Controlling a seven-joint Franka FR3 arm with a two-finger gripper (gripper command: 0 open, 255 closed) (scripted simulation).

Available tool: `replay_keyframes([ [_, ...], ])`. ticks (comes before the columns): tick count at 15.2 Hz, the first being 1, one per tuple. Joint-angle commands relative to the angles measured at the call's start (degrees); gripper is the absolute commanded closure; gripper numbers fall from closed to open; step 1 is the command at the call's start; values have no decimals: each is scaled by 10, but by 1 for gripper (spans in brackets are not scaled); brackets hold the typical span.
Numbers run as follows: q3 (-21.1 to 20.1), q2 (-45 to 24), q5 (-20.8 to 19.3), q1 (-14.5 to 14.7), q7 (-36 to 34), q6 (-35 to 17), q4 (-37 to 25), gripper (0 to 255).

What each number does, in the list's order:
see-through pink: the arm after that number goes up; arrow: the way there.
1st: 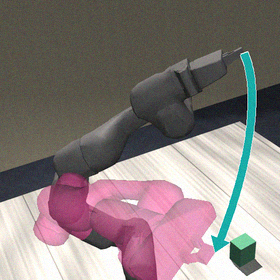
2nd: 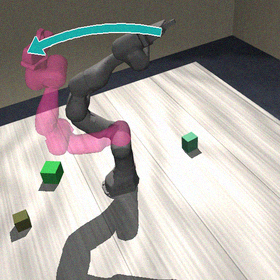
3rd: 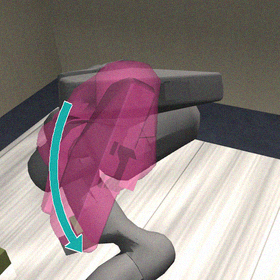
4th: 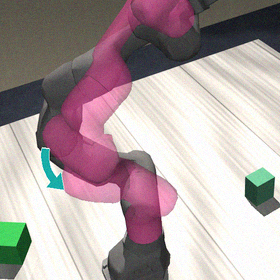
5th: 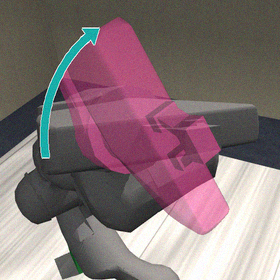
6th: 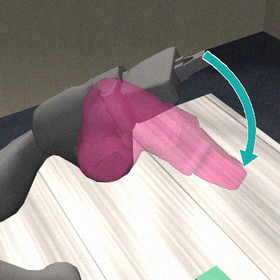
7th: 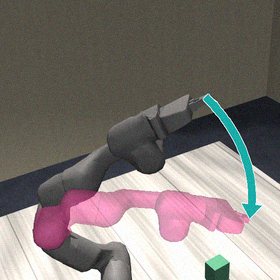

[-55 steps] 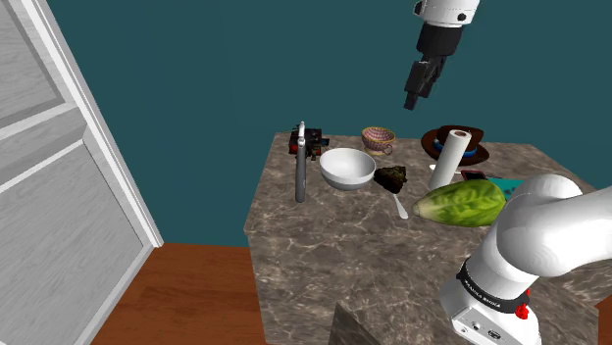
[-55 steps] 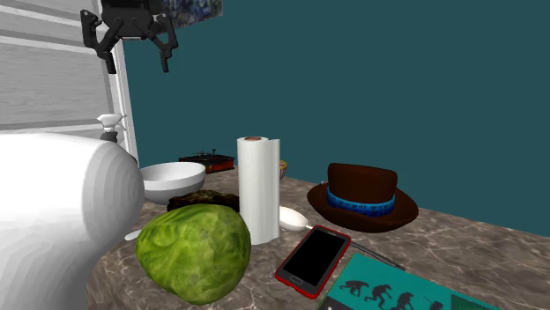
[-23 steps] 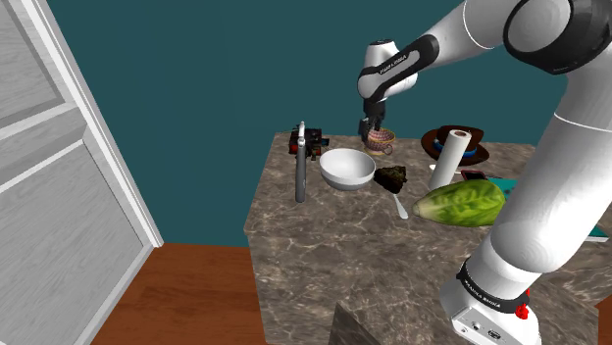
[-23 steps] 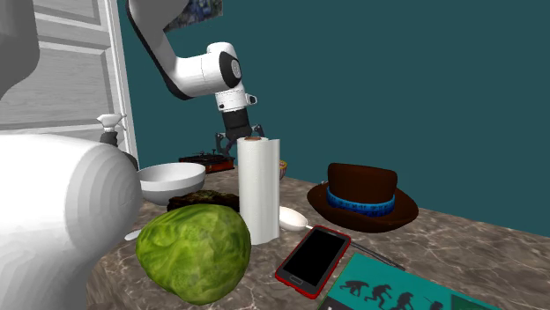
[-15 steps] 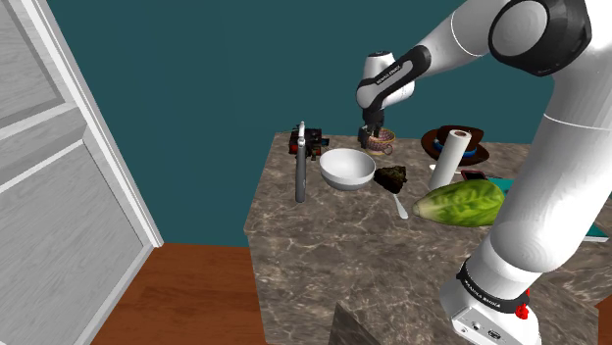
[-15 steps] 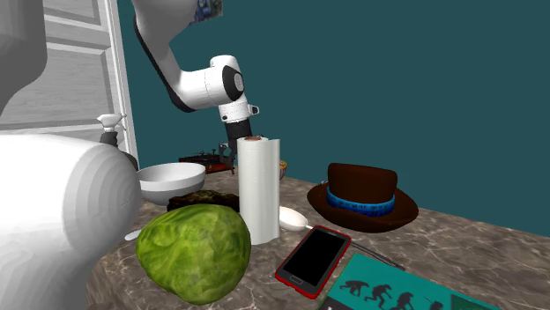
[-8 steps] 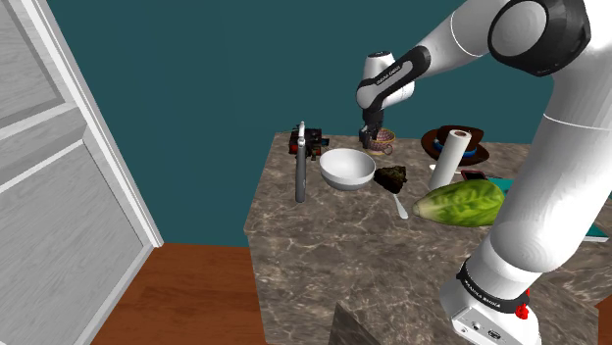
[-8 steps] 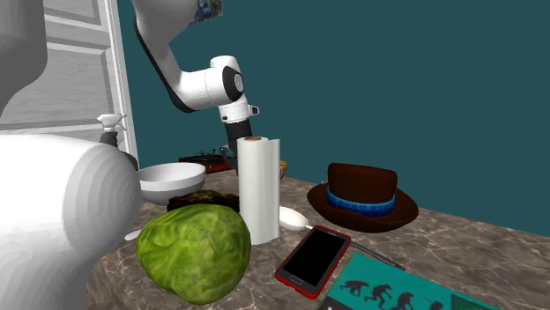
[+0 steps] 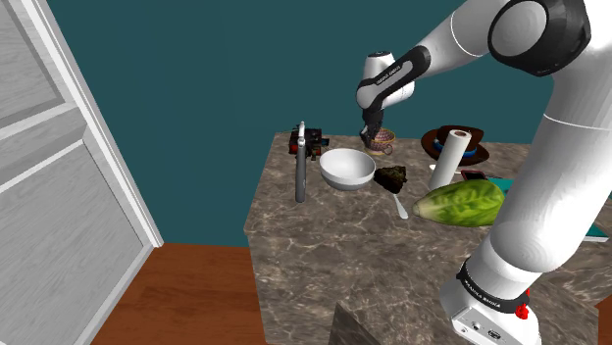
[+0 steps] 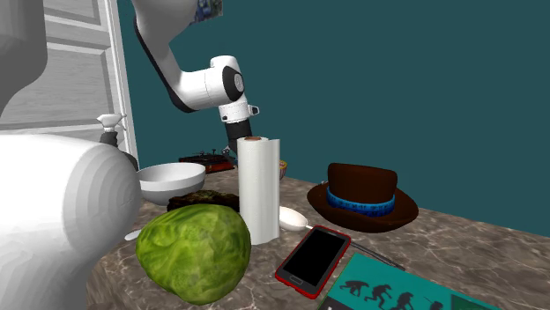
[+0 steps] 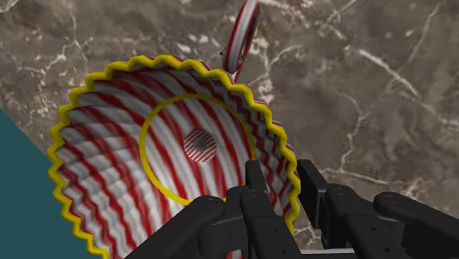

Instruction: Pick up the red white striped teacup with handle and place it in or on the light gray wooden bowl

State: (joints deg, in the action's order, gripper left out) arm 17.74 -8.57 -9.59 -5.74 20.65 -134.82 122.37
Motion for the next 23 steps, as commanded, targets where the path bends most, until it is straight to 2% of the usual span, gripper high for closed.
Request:
replay_keyframes([
  [1, 0, 0, 0, 0, 0, 0, 0, 255],
  [23, -2, 75, -8, 7, 12, 161, -88, 255],
])
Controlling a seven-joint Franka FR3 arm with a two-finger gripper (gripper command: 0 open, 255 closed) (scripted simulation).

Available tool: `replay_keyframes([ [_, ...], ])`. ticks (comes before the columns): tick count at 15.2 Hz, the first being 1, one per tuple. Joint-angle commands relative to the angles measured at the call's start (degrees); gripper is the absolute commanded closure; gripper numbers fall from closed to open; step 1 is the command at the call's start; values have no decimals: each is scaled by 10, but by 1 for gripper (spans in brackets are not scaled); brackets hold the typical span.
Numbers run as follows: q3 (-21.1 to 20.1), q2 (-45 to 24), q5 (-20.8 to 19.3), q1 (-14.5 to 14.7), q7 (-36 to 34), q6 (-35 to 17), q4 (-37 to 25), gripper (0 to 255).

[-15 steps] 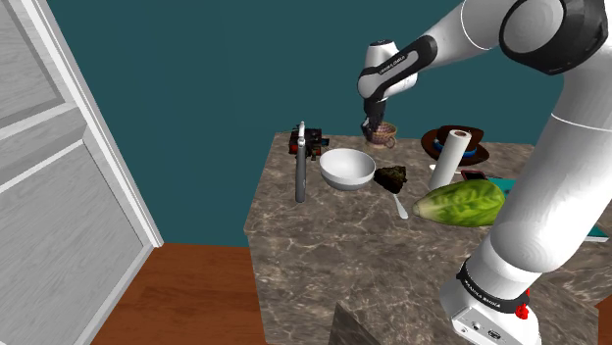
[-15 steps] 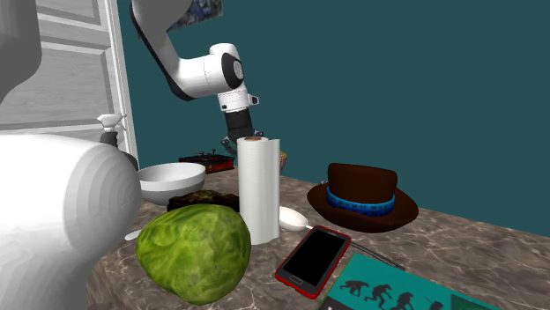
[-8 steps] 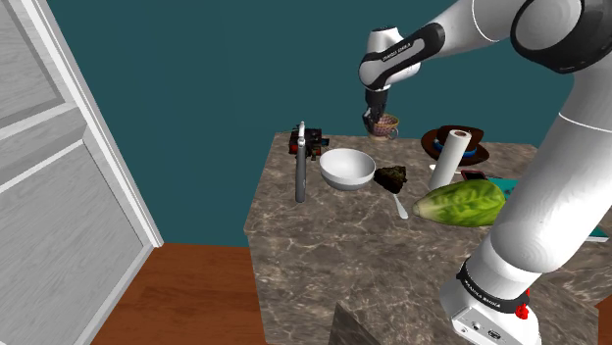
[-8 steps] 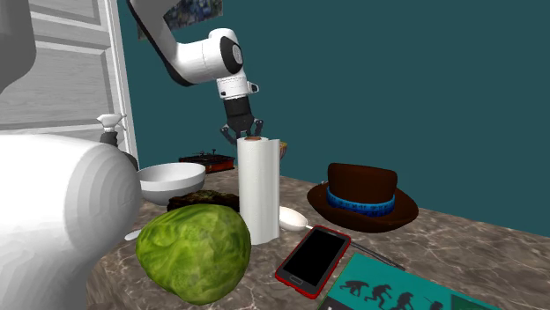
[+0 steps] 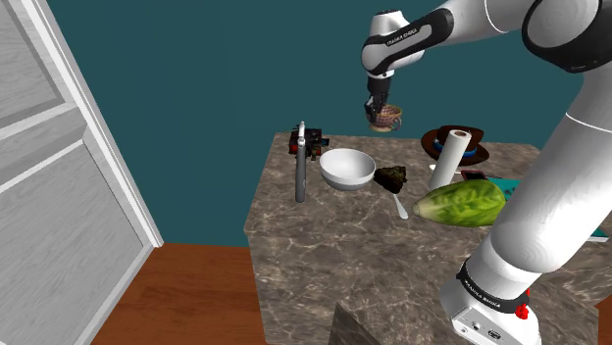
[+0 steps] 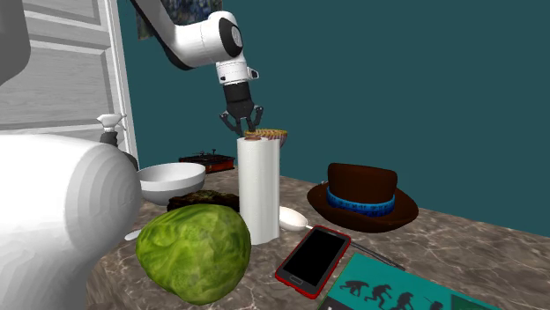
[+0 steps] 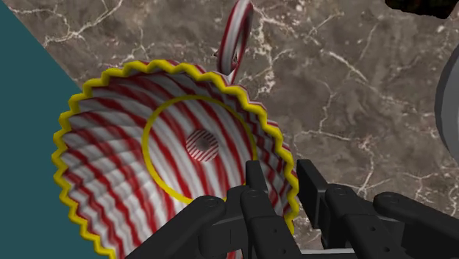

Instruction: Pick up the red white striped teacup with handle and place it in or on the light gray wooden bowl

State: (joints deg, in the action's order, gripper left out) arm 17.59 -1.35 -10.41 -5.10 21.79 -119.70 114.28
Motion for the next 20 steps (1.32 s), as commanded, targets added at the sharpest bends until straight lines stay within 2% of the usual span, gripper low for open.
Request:
replay_keyframes([
  [1, -1, 4, 0, 1, 2, 17, -13, 255],
  [8, -2, 15, 1, 2, 8, 68, -54, 255],
  [14, -45, 83, -20, 39, -78, 86, 9, 255],
  [20, -95, 131, -23, 73, -161, 111, 47, 255],
])
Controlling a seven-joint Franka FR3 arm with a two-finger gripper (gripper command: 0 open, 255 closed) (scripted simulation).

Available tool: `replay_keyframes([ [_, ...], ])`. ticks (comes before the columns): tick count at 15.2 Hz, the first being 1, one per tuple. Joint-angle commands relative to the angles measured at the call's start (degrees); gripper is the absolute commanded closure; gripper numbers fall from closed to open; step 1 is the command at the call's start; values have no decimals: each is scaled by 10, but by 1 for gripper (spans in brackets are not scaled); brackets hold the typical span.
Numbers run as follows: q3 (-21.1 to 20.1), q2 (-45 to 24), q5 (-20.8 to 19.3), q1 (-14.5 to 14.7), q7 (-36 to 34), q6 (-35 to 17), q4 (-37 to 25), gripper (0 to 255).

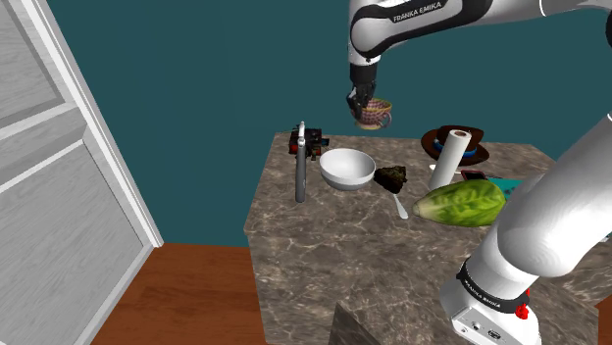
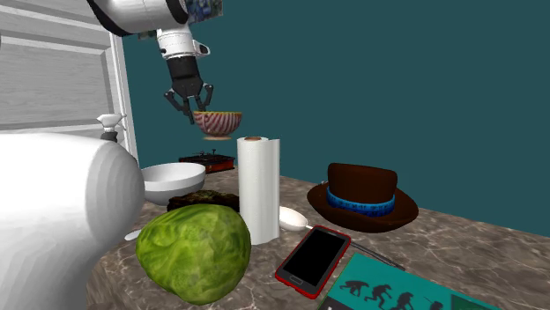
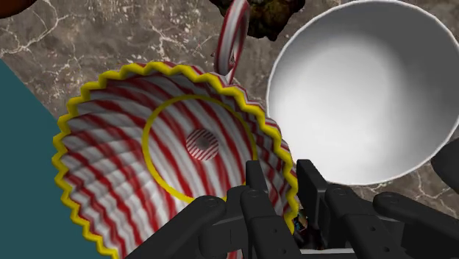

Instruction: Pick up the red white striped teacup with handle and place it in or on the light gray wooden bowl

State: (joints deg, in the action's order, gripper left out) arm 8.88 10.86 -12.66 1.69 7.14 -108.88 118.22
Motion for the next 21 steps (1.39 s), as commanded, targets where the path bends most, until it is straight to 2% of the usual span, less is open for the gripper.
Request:
replay_keyframes([
  [1, -17, 15, 1, 11, -27, 8, 12, 255],
  [9, -87, 41, 18, 57, -132, 45, 22, 255],
  [21, -85, 25, 11, 55, -148, -47, 99, 255],
])
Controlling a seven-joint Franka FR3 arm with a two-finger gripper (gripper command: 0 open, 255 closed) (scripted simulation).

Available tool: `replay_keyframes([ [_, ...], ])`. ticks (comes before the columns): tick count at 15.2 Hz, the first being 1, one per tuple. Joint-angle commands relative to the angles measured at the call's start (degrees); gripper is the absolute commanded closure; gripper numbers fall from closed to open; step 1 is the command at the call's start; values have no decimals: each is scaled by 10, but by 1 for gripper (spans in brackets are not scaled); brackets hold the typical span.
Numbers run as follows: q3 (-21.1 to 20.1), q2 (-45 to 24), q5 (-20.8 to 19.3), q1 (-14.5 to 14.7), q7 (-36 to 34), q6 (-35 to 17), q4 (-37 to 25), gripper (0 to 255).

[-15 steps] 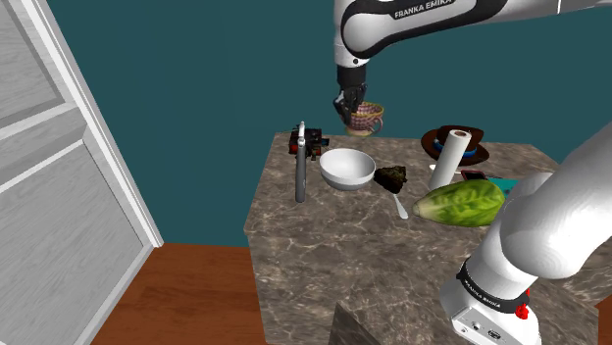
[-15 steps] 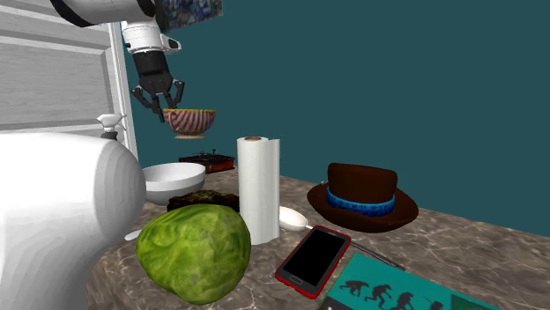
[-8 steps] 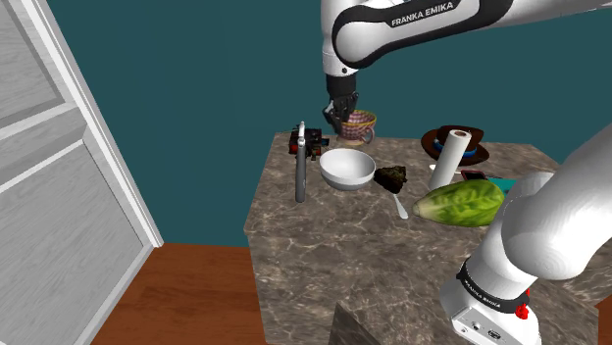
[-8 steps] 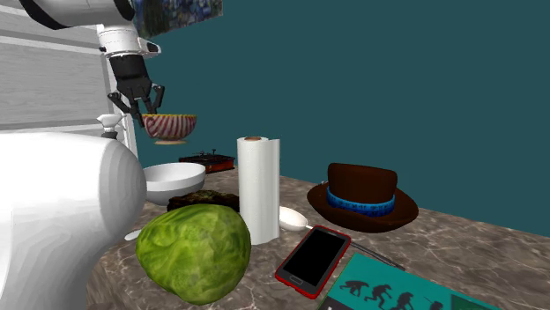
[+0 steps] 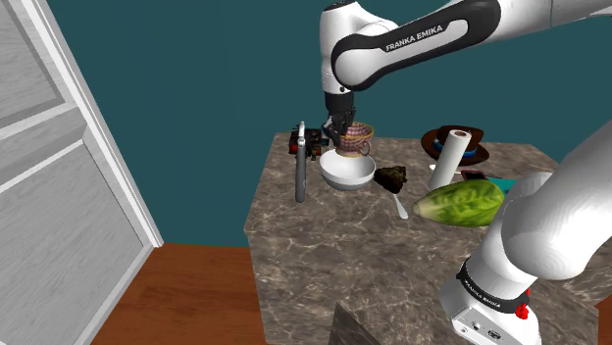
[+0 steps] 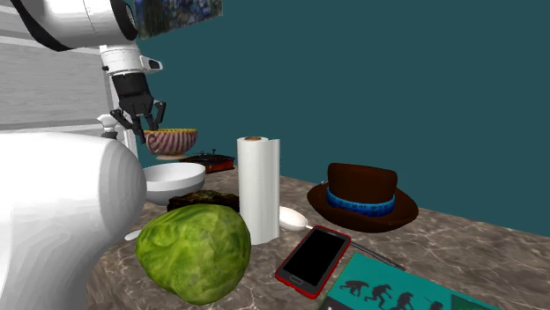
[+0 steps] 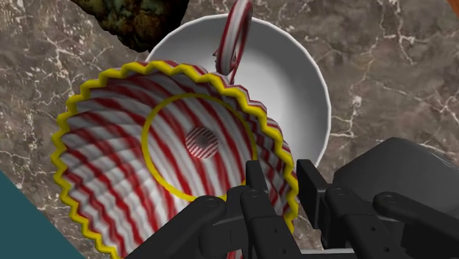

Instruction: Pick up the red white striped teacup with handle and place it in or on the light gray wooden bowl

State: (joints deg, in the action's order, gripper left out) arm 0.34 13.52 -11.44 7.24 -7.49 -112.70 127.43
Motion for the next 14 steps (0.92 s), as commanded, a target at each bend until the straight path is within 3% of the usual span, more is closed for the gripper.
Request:
replay_keyframes([
  [1, 0, -4, -1, 0, -3, -16, 13, 255],
  [6, 1, -16, -5, -1, -11, -54, 39, 255],
  [14, 1, -16, -5, -1, -11, -54, 39, 255],
])
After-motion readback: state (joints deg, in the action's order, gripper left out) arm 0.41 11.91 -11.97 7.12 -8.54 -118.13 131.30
